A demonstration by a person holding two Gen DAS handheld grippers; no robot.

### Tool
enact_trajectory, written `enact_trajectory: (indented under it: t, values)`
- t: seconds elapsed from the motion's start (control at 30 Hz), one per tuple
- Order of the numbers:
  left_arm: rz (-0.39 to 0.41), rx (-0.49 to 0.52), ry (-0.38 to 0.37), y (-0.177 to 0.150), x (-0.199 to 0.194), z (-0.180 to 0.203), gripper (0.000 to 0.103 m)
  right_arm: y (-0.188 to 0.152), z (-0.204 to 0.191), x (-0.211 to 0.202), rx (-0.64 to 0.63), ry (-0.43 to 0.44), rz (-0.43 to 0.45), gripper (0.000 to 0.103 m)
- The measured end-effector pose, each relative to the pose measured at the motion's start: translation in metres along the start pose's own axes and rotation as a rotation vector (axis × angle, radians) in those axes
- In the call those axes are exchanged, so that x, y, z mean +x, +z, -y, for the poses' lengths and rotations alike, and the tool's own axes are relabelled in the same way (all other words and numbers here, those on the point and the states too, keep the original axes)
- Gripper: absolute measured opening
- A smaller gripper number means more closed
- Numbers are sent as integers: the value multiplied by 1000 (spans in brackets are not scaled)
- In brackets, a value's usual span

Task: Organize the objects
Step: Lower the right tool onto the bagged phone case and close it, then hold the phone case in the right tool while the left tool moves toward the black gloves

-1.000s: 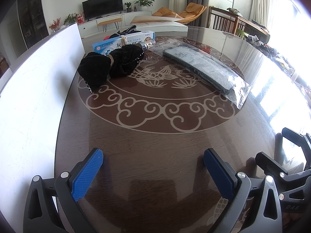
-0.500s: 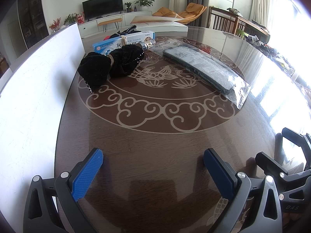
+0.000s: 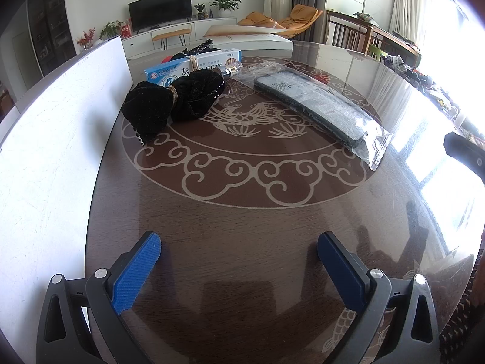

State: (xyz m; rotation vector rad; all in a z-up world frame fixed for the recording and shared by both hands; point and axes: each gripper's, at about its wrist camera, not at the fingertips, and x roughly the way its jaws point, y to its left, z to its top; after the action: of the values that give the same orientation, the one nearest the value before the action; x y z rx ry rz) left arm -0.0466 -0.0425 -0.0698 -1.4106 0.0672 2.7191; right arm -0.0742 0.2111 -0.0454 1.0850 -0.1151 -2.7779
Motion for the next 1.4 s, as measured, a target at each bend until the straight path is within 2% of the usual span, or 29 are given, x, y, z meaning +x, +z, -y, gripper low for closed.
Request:
enact_trajectory:
  t: [0.07, 0.23, 0.4, 0.5, 0.53, 0.57, 0.63, 0.87, 1.03, 1.4]
  values:
    - [0, 0, 0, 0, 0, 0, 103, 22, -11, 25, -82, 38, -42, 103]
    - [0, 0, 0, 0, 0, 0, 103, 61, -49, 105, -244, 132, -225, 103]
    - [0, 0, 0, 0, 0, 0, 103, 70, -60, 165, -193, 114, -379, 103]
    - [0, 0, 0, 0, 0, 0, 103, 67, -74, 172, -269, 73, -379, 103]
    - [0, 0, 0, 0, 0, 0, 103, 65, -76, 171, -289, 53, -372, 100]
    - [0, 0, 0, 0, 0, 0, 103, 63, -76, 167, -282, 54, -348, 87]
    - [1, -1, 0, 0, -1, 0, 103, 60, -69, 157, -258, 39, -324, 79]
    - [1, -1, 1, 0, 0, 0, 103, 16, -29, 105, -166, -48, -228, 78]
    - [1, -2, 4, 0, -1, 0, 103, -2, 4, 77, -77, -122, -189, 79]
    - [1, -2, 3, 0, 0, 0, 103, -4, 4, 72, -81, -118, -186, 80]
